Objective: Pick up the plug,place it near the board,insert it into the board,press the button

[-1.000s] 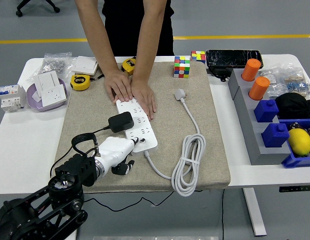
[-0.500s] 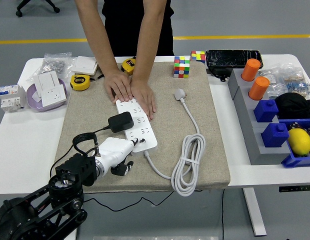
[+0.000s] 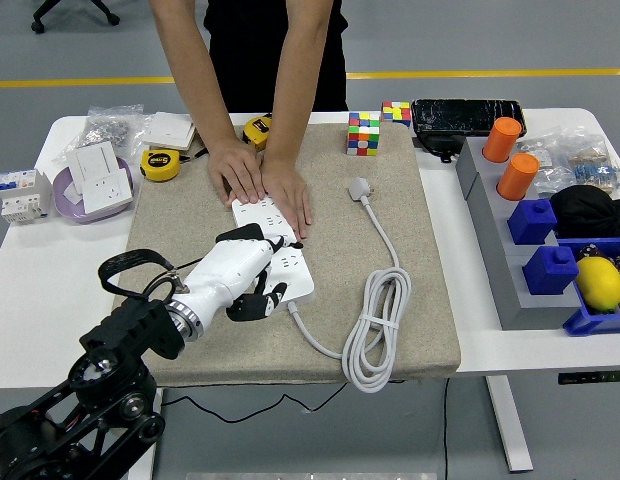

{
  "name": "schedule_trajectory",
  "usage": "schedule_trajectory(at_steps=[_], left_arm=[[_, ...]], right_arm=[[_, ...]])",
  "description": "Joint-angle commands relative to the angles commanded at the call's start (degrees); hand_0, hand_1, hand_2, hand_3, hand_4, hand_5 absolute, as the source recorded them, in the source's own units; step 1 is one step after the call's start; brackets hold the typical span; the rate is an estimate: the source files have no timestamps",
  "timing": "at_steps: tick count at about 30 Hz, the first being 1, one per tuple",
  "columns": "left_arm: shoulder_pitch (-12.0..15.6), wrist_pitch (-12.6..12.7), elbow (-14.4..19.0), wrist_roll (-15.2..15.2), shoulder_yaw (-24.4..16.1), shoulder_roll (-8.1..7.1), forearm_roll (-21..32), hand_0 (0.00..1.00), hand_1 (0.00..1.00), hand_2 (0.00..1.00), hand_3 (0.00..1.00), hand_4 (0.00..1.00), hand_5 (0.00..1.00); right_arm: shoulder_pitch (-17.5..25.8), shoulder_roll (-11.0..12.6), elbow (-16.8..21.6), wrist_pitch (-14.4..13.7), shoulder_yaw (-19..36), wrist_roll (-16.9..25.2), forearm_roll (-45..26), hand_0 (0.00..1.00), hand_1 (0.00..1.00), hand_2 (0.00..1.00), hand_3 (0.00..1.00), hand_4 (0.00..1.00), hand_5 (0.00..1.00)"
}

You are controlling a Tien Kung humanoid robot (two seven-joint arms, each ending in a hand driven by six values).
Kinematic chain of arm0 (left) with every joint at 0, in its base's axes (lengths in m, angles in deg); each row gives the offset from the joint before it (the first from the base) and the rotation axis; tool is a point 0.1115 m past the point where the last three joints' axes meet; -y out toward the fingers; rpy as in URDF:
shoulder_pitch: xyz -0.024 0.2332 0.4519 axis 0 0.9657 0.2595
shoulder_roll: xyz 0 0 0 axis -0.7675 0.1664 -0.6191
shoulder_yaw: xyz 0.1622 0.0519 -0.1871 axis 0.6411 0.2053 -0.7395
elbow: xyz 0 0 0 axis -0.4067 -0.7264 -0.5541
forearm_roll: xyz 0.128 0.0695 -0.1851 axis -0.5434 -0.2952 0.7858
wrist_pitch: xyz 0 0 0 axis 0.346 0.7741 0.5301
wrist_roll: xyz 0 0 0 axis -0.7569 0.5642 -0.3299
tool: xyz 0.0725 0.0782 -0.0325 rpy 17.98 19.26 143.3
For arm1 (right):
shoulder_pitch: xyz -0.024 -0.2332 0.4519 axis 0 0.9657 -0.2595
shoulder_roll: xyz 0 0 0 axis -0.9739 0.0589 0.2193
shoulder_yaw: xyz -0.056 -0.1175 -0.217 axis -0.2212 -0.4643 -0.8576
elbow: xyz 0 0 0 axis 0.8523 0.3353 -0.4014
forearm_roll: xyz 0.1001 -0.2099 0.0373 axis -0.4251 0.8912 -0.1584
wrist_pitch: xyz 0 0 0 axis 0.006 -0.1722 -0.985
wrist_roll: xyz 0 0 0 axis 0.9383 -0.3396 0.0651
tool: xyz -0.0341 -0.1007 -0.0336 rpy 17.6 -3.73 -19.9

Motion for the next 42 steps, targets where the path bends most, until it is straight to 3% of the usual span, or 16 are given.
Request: schedule_trajectory(at_steps=[4, 5, 9, 13, 18, 20, 22, 23, 28, 29, 34, 35, 40, 42], left_arm=[[2.92, 4.78, -1.52, -8.41, -3.85, 1.02, 9.21, 0.5, 0.495, 0.502, 0.749, 0.815, 0.245], [3.43, 5.57, -1.68, -10.12, -4.55, 1.18, 11.82, 0.998, 0.998, 0.998, 0.998, 0.998, 0.605], [5.42, 7.95, -2.19, -15.13, -6.34, 1.73, 21.5, 0.998, 0.998, 0.998, 0.998, 0.998, 0.605], [6.98, 9.16, -2.05, -18.19, -7.0, 1.79, 30.81, 0.998, 0.998, 0.998, 0.998, 0.998, 0.637], [7.63, 9.26, -2.05, -17.86, -7.24, 1.02, 42.45, 0.998, 0.998, 0.981, 0.998, 0.998, 0.611], [7.63, 8.65, -2.27, -16.8, -7.26, 0.75, 44.51, 0.998, 0.998, 0.981, 0.998, 0.998, 0.611], [7.38, 7.47, -2.33, -14.81, -7.25, 0.33, 41.74, 0.998, 0.998, 0.981, 0.998, 0.998, 0.611], [7.28, 7.08, -2.3, -14.16, -7.24, 0.19, 40.27, 0.355, 0.327, 0.298, 0.998, 0.937, 0.274], [5.01, 3.67, -1.57, -8.2, -6.13, -1.5, 29.35, 0.355, 0.327, 0.298, 0.998, 0.937, 0.274], [4.17, 2.73, -1.68, -7.07, -5.45, -2.01, 26.74, 0.186, 0.074, 0.159, 0.891, 0.737, 0.099], [1.23, -2.08, -2.86, -2.55, -2.91, -3.24, 14.45, 0.186, 0.074, 0.159, 0.891, 0.737, 0.099], [0.99, -2.77, -2.95, -2.01, -2.64, -3.33, 12.21, 0.141, 0.027, 0.133, 0.848, 0.573, 0.007], [-0.81, -5.33, -4.17, 0.26, -0.33, -3.75, 0.56, 0.141, 0.027, 0.133, 0.848, 0.573, 0.007], [-1.45, -5.43, -5.05, 0.46, 0.68, -3.71, -1.5, 0.132, 0.022, 0.133, 0.845, 0.578, 0.002]], right_arm=[[0.09, -0.1, 0.0, 0.01, 0.09, -0.03, 0.03, 0.83, 0.722, 0.719, 0.762, 0.998, 0.994], [0.11, -0.1, 0.0, 0.0, 0.05, -0.01, -0.02, 0.829, 0.722, 0.719, 0.762, 0.998, 0.993], [0.18, -0.13, 0.0, 0.01, 0.05, -0.02, -0.05, 0.829, 0.722, 0.719, 0.762, 0.998, 0.993], [0.2, -0.16, 0.0, -0.02, -0.12, 0.03, -0.25, 0.829, 0.722, 0.719, 0.762, 0.998, 0.993], [0.21, -0.16, 0.0, -0.03, -0.14, 0.02, -0.27, 0.829, 0.722, 0.719, 0.762, 0.998, 0.992], [0.21, -0.15, 0.0, -0.01, -0.16, -0.02, -0.28, 0.829, 0.722, 0.719, 0.762, 0.998, 0.992], [0.19, -0.16, 0.0, 0.0, -0.18, 0.04, -0.44, 0.829, 0.722, 0.719, 0.762, 0.998, 0.992], [0.18, -0.16, 0.0, 0.01, -0.2, 0.06, -0.49, 0.828, 0.722, 0.719, 0.762, 0.998, 0.991], [0.04, -0.15, 0.0, -0.01, 0.08, 0.07, -0.38, 0.828, 0.722, 0.719, 0.762, 0.998, 0.991], [0.01, -0.12, 0.0, 0.0, 0.13, 0.04, -0.35, 0.829, 0.722, 0.718, 0.762, 0.998, 0.991], [-0.11, -0.02, 0.0, -0.02, 0.16, 0.06, -0.46, 0.829, 0.722, 0.718, 0.762, 0.998, 0.991], [-0.11, -0.01, 0.0, -0.03, 0.15, 0.06, -0.47, 0.828, 0.722, 0.718, 0.762, 0.998, 0.991], [-0.07, -0.04, 0.0, 0.0, 0.24, 0.05, -0.36, 0.828, 0.722, 0.718, 0.762, 0.998, 0.991], [-0.08, -0.03, 0.0, 0.03, 0.29, 0.0, -0.26, 0.828, 0.722, 0.719, 0.762, 0.998, 0.991]])
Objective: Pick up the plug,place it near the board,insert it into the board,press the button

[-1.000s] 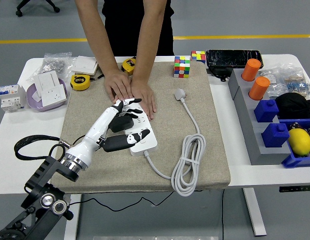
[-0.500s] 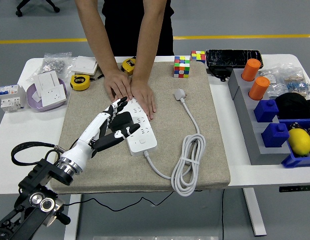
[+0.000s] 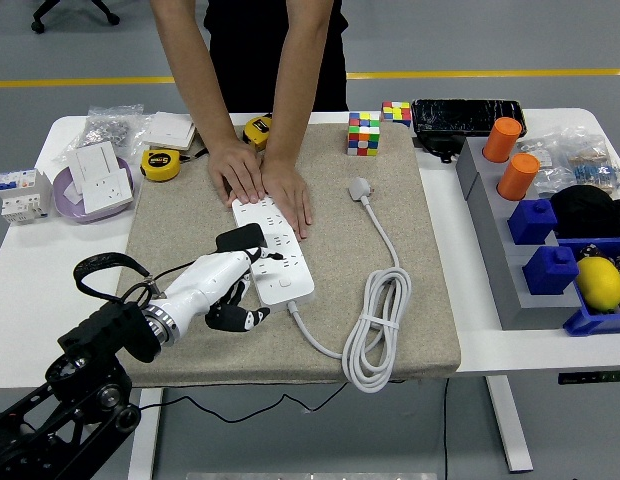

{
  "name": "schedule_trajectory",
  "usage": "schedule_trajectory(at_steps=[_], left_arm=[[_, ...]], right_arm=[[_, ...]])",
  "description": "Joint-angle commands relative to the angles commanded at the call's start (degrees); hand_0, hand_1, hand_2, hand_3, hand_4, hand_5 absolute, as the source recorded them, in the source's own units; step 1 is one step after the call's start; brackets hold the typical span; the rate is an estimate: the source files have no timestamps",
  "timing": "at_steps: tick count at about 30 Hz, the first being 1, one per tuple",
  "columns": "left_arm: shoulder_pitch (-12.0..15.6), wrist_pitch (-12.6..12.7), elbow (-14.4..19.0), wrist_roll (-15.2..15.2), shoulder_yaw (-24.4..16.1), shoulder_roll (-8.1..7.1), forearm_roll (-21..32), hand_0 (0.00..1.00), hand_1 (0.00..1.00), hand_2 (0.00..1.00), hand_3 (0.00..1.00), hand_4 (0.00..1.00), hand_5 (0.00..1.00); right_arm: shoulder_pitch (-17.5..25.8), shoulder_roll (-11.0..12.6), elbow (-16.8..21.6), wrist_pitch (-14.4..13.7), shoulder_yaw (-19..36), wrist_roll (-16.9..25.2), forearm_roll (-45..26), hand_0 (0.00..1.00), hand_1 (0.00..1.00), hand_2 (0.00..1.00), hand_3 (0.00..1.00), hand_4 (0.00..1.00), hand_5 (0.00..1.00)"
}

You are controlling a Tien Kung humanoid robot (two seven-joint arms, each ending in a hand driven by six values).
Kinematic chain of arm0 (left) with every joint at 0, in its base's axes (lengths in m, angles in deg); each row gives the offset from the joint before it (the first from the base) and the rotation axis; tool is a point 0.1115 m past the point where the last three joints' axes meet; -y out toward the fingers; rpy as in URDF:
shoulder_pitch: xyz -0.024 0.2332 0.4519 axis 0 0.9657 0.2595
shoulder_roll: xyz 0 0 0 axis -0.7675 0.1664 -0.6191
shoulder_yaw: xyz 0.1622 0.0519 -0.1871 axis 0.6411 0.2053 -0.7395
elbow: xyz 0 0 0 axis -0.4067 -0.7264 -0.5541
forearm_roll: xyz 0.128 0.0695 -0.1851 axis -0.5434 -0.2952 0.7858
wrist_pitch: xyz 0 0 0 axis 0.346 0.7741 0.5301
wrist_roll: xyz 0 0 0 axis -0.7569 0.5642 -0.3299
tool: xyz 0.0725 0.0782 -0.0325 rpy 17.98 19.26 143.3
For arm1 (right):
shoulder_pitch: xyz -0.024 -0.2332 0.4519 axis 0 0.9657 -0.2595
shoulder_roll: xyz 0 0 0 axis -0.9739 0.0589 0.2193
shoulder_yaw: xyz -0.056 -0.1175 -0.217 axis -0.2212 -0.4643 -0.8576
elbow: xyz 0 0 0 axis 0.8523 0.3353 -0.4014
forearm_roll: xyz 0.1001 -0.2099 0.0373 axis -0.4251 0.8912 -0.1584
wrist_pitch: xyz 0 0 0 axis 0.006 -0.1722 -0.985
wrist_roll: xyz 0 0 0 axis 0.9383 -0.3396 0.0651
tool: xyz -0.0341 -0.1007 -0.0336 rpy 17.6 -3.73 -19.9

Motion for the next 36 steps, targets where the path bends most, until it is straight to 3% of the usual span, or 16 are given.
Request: schedule_trajectory(at_steps=[14, 36], left_arm=[[-1.06, -0.08, -2.71, 0.64, 3.49, 0.94, -1.55, 0.131, 0.021, 0.132, 0.845, 0.603, 0.002], [-1.88, -0.01, -5.1, 0.44, 3.82, 1.23, -2.2, 0.13, 0.021, 0.133, 0.841, 0.622, 0.002]], right_arm=[[-0.1, 0.11, 0.0, 0.0, -0.08, 0.02, 0.09, 0.828, 0.722, 0.719, 0.761, 0.998, 0.99], [0.07, 0.15, 0.0, 0.03, -0.39, -0.02, 0.12, 0.828, 0.722, 0.719, 0.762, 0.998, 0.991]])
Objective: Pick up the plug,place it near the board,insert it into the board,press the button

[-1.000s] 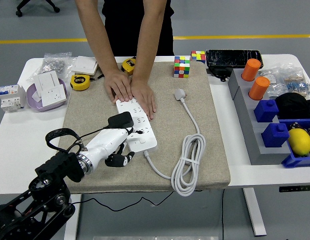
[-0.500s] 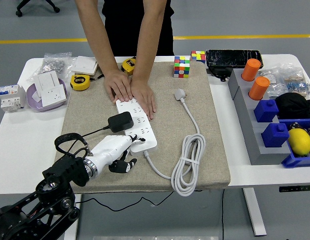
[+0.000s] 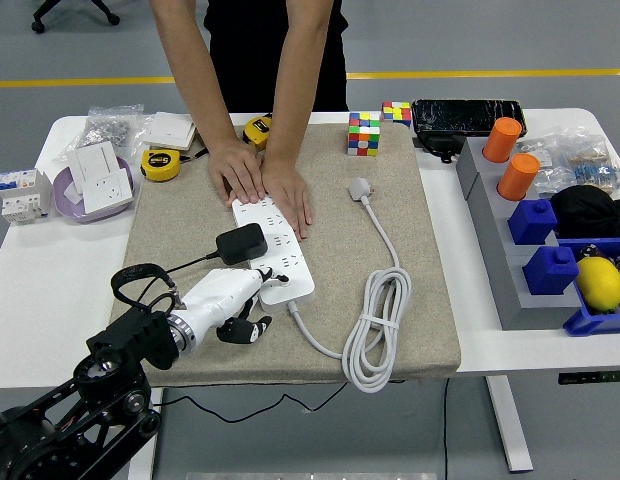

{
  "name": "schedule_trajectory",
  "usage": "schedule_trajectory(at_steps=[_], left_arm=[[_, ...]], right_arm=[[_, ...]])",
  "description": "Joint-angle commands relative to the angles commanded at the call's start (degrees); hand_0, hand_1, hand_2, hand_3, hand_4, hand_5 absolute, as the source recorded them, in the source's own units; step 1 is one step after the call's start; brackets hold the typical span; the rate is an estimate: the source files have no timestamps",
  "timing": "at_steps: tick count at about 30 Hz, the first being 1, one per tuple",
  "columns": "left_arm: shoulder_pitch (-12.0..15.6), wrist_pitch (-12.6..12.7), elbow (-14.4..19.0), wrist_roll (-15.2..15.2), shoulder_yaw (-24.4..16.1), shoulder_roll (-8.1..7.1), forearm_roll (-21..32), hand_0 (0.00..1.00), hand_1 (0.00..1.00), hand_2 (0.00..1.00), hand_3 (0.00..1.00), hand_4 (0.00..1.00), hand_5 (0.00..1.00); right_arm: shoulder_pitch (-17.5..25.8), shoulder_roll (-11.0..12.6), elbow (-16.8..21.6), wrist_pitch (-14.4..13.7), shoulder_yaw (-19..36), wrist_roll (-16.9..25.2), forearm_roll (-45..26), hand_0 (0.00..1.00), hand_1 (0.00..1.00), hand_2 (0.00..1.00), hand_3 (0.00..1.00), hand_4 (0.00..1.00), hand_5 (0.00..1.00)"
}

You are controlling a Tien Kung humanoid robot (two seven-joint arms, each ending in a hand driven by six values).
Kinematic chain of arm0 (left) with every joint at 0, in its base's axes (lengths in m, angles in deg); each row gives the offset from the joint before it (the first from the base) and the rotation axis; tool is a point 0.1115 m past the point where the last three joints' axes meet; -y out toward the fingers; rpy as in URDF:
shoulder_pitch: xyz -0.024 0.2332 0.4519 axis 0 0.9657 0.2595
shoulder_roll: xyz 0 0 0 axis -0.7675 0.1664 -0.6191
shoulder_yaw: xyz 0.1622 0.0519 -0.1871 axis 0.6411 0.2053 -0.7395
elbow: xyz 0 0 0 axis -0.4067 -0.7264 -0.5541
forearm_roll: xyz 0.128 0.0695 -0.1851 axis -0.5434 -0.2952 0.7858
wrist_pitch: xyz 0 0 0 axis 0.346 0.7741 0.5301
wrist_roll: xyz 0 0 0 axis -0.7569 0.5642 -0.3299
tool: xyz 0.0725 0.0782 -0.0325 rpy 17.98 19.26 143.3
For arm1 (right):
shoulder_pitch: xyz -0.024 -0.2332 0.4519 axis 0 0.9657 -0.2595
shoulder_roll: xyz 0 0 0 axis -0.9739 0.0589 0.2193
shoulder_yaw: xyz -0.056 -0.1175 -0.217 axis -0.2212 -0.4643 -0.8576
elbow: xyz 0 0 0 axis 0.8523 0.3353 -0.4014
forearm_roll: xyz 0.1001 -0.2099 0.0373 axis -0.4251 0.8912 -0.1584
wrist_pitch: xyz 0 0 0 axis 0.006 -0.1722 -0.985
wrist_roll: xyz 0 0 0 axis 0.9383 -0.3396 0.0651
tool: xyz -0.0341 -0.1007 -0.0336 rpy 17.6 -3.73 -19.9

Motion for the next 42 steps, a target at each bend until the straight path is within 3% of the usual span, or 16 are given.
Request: schedule_trajectory(at_steps=[27, 39, 42], left_arm=[[-0.25, 0.17, -3.03, -0.34, 0.31, 0.55, -0.61, 0.138, 0.021, 0.134, 0.83, 0.632, 0.002], [-0.2, -0.28, 4.17, -0.12, -2.37, 0.21, -1.54, 0.139, 0.022, 0.134, 0.809, 0.641, 0.002], [-0.32, 1.5, 6.38, -1.43, -3.84, 0.36, 0.08, 0.143, 0.03, 0.139, 0.788, 0.647, 0.002]], right_arm=[[-0.2, 0.02, 0.0, -0.04, 0.09, 0.1, -0.28, 0.828, 0.722, 0.719, 0.761, 0.998, 0.993], [-0.2, -0.08, 0.0, -0.07, -0.13, 0.11, -0.55, 0.828, 0.722, 0.719, 0.762, 0.998, 0.993], [-0.16, -0.05, 0.0, -0.05, -0.12, 0.04, -0.4, 0.828, 0.722, 0.718, 0.762, 0.998, 0.993]])
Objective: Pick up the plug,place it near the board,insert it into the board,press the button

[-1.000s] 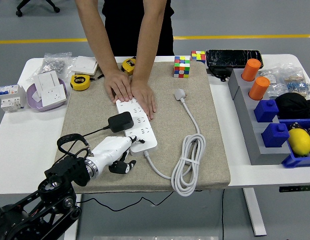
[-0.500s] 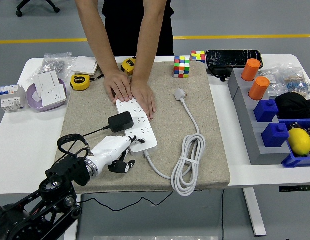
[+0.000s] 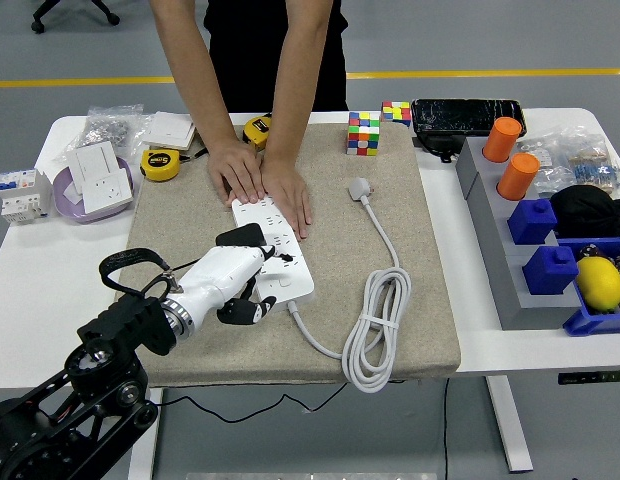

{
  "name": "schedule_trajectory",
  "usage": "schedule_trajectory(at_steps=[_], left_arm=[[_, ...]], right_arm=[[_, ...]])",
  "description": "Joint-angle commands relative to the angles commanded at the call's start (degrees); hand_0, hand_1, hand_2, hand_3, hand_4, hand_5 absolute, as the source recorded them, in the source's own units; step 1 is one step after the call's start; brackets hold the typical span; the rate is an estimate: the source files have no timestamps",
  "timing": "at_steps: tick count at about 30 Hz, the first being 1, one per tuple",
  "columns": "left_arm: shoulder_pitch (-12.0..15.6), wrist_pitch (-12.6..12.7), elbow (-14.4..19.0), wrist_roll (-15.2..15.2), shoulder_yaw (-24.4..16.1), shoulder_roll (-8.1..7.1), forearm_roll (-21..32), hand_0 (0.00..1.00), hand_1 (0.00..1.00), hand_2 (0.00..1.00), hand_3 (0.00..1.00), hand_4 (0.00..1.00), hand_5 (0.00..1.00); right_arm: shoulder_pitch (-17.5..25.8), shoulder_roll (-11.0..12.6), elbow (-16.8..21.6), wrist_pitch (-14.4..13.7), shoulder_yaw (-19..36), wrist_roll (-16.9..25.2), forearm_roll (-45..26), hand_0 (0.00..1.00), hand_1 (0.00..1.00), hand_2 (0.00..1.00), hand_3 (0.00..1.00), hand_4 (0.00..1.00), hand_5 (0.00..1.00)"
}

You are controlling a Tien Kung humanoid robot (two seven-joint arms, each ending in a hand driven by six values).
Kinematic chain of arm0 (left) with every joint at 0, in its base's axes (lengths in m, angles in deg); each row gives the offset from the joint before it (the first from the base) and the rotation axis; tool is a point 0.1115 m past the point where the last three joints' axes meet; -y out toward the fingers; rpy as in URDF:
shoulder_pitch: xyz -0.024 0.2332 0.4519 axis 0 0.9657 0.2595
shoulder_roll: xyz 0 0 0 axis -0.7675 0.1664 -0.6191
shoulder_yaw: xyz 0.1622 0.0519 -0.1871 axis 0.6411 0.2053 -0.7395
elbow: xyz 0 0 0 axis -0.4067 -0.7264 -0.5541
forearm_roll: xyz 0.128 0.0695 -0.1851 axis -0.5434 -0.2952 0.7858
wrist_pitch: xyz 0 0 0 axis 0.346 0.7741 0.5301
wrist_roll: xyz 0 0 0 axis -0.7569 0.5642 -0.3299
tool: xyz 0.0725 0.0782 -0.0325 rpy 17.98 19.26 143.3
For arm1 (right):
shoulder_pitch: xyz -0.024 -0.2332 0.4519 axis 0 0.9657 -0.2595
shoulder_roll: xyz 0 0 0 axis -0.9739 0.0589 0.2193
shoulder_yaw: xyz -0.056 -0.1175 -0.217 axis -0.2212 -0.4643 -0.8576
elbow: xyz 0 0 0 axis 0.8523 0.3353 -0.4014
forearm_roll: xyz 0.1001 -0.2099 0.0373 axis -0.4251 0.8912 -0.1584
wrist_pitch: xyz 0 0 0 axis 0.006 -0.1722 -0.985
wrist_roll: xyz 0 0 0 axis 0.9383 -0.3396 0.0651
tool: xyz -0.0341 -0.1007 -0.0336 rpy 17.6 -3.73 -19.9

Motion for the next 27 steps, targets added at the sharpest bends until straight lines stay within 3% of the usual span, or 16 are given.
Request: schedule_trajectory(at_steps=[2, 4, 5, 7, 10, 11, 16, 17, 25, 27], left_arm=[[-0.25, 2.06, 0.13, -1.52, -1.03, 0.42, 1.64, 0.143, 0.03, 0.139, 0.788, 0.647, 0.002], [-0.78, 5.89, -0.71, -4.83, -2.8, 1.35, 5.88, 0.143, 0.03, 0.139, 0.788, 0.647, 0.002], [-1.05, 7.76, -1.26, -6.58, -3.5, 1.78, 8.3, 0.346, 0.365, 0.403, 0.598, 0.781, 0.059], [-1.9, 10.54, -2.94, -10.03, -4.53, 2.7, 13.05, 0.346, 0.365, 0.403, 0.598, 0.781, 0.059], [-3.21, 12.0, -5.82, -14.26, -5.93, 3.97, 20.12, 0.346, 0.365, 0.403, 0.598, 0.781, 0.059], [-3.81, 11.97, -7.19, -15.63, -6.42, 4.55, 22.36, 0.752, 0.835, 0.794, 0.785, 0.998, 0.355], [-4.92, 10.11, -11.54, -18.76, -7.17, 6.06, 34.65, 0.752, 0.835, 0.794, 0.785, 0.998, 0.355], [-5.09, 9.98, -12.33, -18.9, -7.35, 6.27, 36.88, 0.919, 0.973, 0.947, 0.93, 0.998, 0.454], [-7.16, 10.3, -18.1, -17.5, -8.1, 6.96, 56.25, 0.933, 0.977, 0.923, 0.929, 0.998, 0.452], [-7.78, 10.74, -19.64, -16.75, -8.41, 7.06, 56.82, 0.933, 0.977, 0.923, 0.929, 0.998, 0.452]], right_arm=[[0.01, 0.02, 0.0, 0.02, 0.0, -0.04, 0.09, 0.828, 0.722, 0.718, 0.762, 0.998, 0.993], [0.02, 0.0, 0.0, 0.02, -0.07, -0.08, 0.08, 0.828, 0.722, 0.718, 0.762, 0.998, 0.993], [0.02, 0.0, 0.0, 0.01, -0.18, -0.06, -0.01, 0.827, 0.722, 0.719, 0.762, 0.998, 0.993], [0.01, -0.01, 0.0, 0.02, -0.25, -0.1, -0.02, 0.827, 0.722, 0.719, 0.762, 0.998, 0.993], [0.01, -0.03, 0.0, -0.01, -0.55, -0.06, -0.24, 0.827, 0.722, 0.719, 0.762, 0.998, 0.993], [0.01, -0.05, 0.0, 0.01, -0.56, -0.1, -0.17, 0.827, 0.722, 0.719, 0.762, 0.998, 0.993], [0.11, -0.07, 0.0, -0.02, -0.76, -0.11, -0.25, 0.827, 0.722, 0.719, 0.762, 0.998, 0.993], [0.18, -0.07, 0.0, 0.0, -0.65, -0.17, -0.11, 0.827, 0.722, 0.719, 0.761, 0.998, 0.993], [0.12, -0.06, 0.0, 0.01, -0.93, -0.13, -0.26, 0.828, 0.722, 0.719, 0.762, 0.998, 0.992], [0.01, -0.05, 0.0, 0.0, -1.08, -0.09, -0.45, 0.828, 0.722, 0.719, 0.762, 0.998, 0.992]])
